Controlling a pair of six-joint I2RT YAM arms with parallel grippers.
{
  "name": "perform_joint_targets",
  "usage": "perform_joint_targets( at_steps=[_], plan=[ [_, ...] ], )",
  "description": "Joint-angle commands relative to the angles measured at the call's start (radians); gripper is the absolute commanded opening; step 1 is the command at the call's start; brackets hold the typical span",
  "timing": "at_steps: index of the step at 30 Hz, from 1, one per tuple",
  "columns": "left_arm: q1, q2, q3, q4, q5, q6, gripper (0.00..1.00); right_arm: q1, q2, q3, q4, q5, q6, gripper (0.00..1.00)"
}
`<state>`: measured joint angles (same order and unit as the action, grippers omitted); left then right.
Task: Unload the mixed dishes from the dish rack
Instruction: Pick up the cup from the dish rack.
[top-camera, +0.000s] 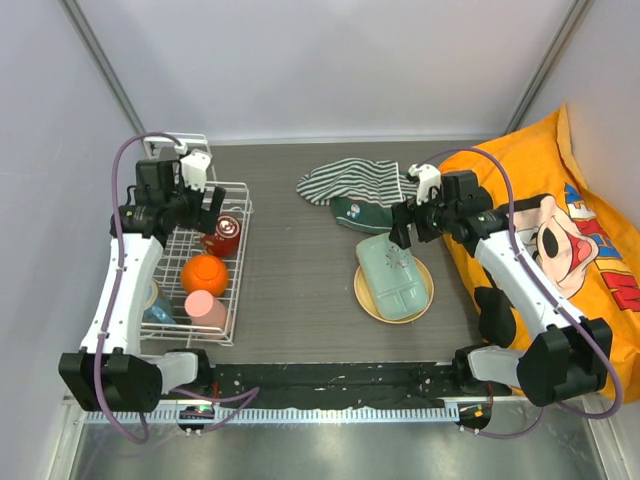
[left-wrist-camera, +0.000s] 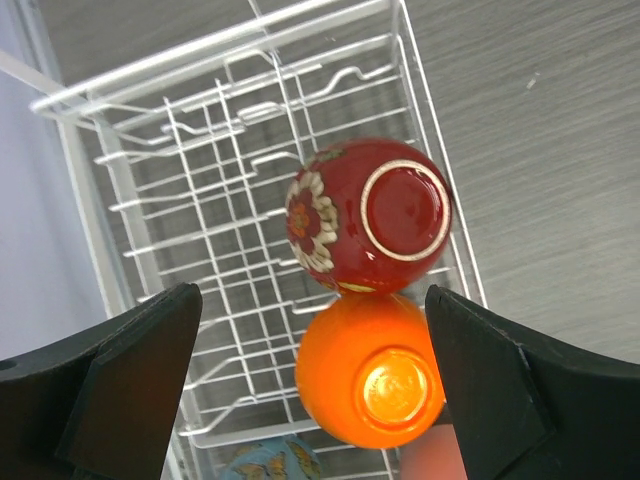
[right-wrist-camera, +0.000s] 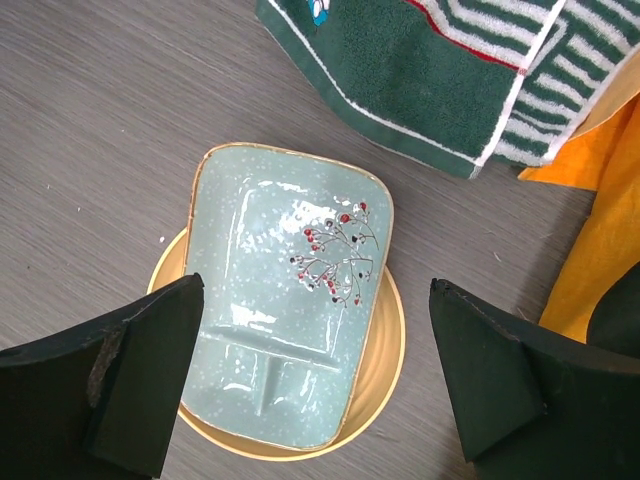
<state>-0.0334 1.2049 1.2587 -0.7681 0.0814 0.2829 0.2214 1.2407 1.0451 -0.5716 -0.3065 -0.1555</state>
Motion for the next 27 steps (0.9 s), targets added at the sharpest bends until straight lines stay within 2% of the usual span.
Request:
perform_joint_targets(
  at_steps=[1, 6, 10, 11, 17, 27],
  plan=[
    [0.029, -0.037, 0.007, -0.059, 0.101, -0.042, 1.0, 0.007, -0.04, -0.01, 0.064, 0.018, 0.011, 0.99],
    [0.121, -0.08, 0.001, -0.126, 0.161, 0.004, 1.0, 0.007, -0.035, -0.02, 0.058, 0.015, -0.003, 0.99],
    [0.171, -0.126, 0.018, -0.221, 0.3, 0.123, 1.0, 0.007, -0.035, -0.025, 0.053, 0.007, -0.01, 0.99],
    [0.174, -0.139, 0.022, -0.252, 0.32, 0.183, 1.0, 0.009, -0.034, -0.023, 0.053, 0.007, -0.012, 0.99],
    [0.178, -0.191, 0.071, -0.495, 0.406, 0.312, 1.0, 0.01, -0.018, -0.022, 0.045, 0.007, -0.019, 0.99],
    [0.176, -0.289, -0.004, -0.69, 0.416, 0.427, 0.99, 0.018, 0.003, -0.022, 0.039, 0.018, -0.029, 0.99]
  ],
)
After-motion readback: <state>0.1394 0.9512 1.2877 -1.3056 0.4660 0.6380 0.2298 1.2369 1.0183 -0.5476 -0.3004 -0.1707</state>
